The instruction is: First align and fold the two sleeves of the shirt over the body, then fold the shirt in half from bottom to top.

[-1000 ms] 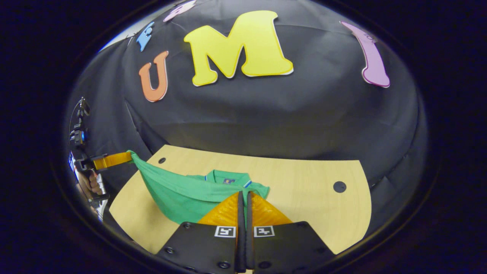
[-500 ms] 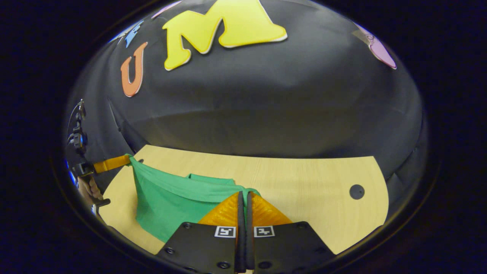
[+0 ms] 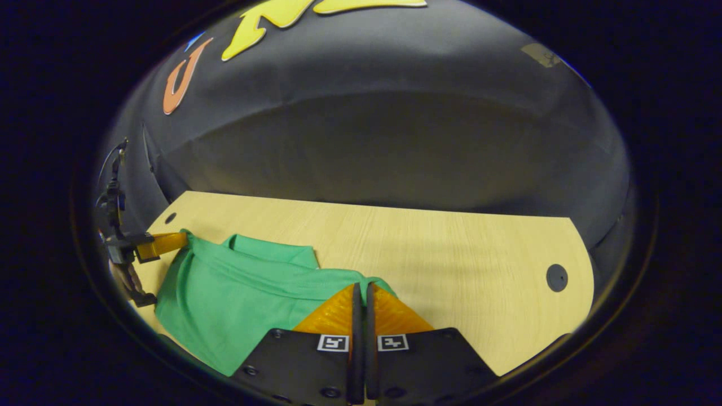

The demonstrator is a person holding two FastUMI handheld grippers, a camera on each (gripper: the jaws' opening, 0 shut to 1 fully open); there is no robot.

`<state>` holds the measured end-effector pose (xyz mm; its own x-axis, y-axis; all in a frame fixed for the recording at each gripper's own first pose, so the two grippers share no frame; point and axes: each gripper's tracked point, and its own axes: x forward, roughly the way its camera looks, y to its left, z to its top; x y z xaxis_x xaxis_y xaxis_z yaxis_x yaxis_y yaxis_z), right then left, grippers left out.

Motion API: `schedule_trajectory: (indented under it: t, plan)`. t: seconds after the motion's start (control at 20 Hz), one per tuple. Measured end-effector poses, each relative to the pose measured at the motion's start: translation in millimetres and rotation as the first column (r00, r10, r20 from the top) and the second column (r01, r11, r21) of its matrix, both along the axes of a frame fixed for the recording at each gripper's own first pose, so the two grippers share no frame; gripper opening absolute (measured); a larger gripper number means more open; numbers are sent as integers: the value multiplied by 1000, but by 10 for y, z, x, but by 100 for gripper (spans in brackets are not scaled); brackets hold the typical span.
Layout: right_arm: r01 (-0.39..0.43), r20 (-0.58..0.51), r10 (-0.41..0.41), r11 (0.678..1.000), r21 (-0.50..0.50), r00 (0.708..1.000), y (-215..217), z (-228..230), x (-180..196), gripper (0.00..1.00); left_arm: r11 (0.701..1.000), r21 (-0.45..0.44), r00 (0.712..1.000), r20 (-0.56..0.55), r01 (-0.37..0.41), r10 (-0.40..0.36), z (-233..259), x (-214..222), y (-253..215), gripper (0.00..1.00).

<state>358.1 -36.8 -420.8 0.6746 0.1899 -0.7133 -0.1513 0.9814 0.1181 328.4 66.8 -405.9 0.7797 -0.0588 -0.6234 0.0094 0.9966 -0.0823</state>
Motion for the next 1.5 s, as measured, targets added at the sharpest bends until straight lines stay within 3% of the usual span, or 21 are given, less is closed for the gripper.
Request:
schedule_trajectory:
  t: [0.15, 0.25, 0.35, 0.4, 0.45, 0.5, 0.6, 0.65, 0.7, 0.8, 0.95, 1.15, 1.25, 1.35, 1.45, 1.5]
  plan:
    - [5, -6, -5, 1000, 3, 1000, 34, -13, -14, 8, 1000, 22, 1000, -11, 10, -10, 8, -16, -38, 13]
    - [16, -15, -16, 1000, 0, 1000, 8, 17, -56, 11, 999, 52, 1000, -14, 13, -12, 77, -39, -18, 19]
    - [26, 3, -26, 1000, -13, 1000, -29, 96, -99, 22, 998, 65, 1000, 6, 19, -19, 234, -84, 0, 30]
    - [36, 22, -35, 999, -19, 999, -63, 237, -168, 46, 997, 72, 999, 33, 15, -18, 423, -128, 17, 41]
    - [43, 23, -43, 999, 4, 999, -46, 354, -253, 54, 996, 91, 999, 52, 4, -9, 539, -185, 65, 53]
    - [62, 34, -63, 998, 32, 997, -22, 494, -334, 62, 994, 113, 997, 79, -11, 2, 656, -229, 98, 74]
    - [99, 100, -103, 994, 41, 990, -64, 862, -526, 81, 995, 99, 990, 139, -23, 9, 1035, -470, 84, 78]
    - [105, 131, -108, 994, 33, 985, -71, 1030, -644, 91, 995, 94, 987, 161, -29, 13, 1177, -565, 73, 87]
    - [106, 174, -107, 994, 18, 979, -52, 1285, -812, 93, 995, 89, 979, 203, -34, 15, 1453, -725, 71, 100]
    - [100, 241, -98, 995, 7, 966, 17, 1697, -1036, 96, 996, 79, 966, 258, -30, 9, 1850, -991, 13, 100]
    - [98, 377, -86, 995, -11, 922, 75, 2423, -1402, 96, 998, 62, 939, 344, -28, 5, 2515, -1458, -83, 100]
    - [176, 575, -124, 984, -36, 809, 17, 3404, -2066, 96, 998, 54, 888, 459, -24, -4, 3296, -2185, -225, 100]
    - [213, 627, -135, 976, -51, 767, 5, 3709, -2459, 92, 999, 31, 861, 508, -19, 0, 3679, -2552, -344, 100]
    - [225, 641, -145, 973, -44, 754, 25, 3850, -2835, 92, 999, 39, 842, 539, -14, -10, 3897, -2887, -416, 100]
    - [235, 628, -164, 972, -31, 761, 37, 3902, -3230, 92, 1000, 25, 827, 563, -9, -6, 4005, -3252, -476, 100]
    - [239, 628, -175, 971, -18, 759, 51, 3919, -3372, 92, 1000, 25, 821, 570, -10, -6, 4014, -3376, -505, 94]
